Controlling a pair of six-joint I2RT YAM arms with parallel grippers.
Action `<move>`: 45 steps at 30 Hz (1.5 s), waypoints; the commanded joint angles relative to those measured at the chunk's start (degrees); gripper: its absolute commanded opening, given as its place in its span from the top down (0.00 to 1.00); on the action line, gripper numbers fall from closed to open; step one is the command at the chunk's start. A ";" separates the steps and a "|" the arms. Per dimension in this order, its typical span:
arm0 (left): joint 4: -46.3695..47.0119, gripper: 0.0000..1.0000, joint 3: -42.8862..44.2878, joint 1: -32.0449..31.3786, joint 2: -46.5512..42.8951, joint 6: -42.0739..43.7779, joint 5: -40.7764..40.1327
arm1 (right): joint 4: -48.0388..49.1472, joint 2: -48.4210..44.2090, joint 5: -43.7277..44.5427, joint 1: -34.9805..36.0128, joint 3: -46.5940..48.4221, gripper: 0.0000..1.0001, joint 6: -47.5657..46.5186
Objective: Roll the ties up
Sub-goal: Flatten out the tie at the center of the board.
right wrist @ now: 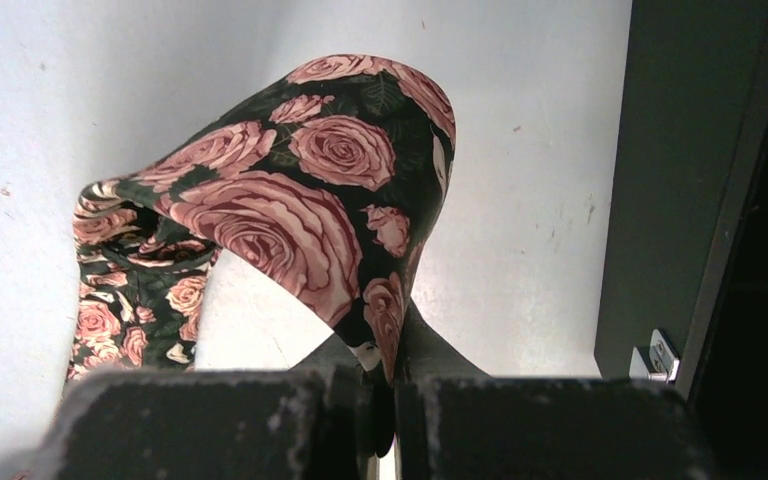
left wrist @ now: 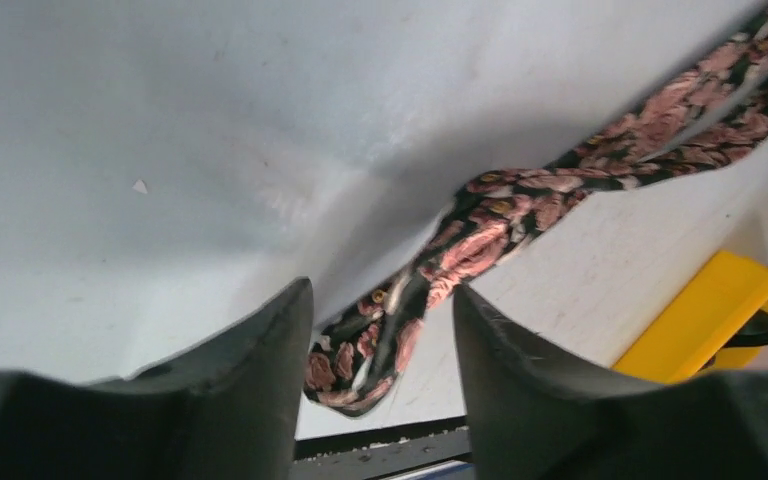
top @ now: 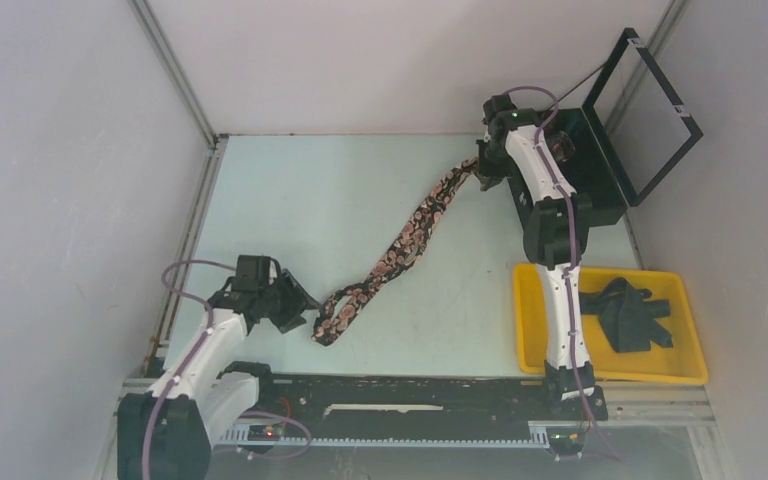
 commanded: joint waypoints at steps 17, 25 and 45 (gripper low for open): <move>4.22 0.48 38.76 -22.60 30.47 13.93 1.55 | 4.66 1.73 -1.22 0.85 4.49 1.00 1.00; 8.03 0.54 38.60 -25.31 41.09 13.12 6.16 | 4.55 3.12 -1.26 0.77 4.47 1.00 0.98; 16.16 0.65 17.24 -25.22 44.87 9.13 3.01 | 9.84 7.84 -1.95 0.03 6.18 0.70 2.67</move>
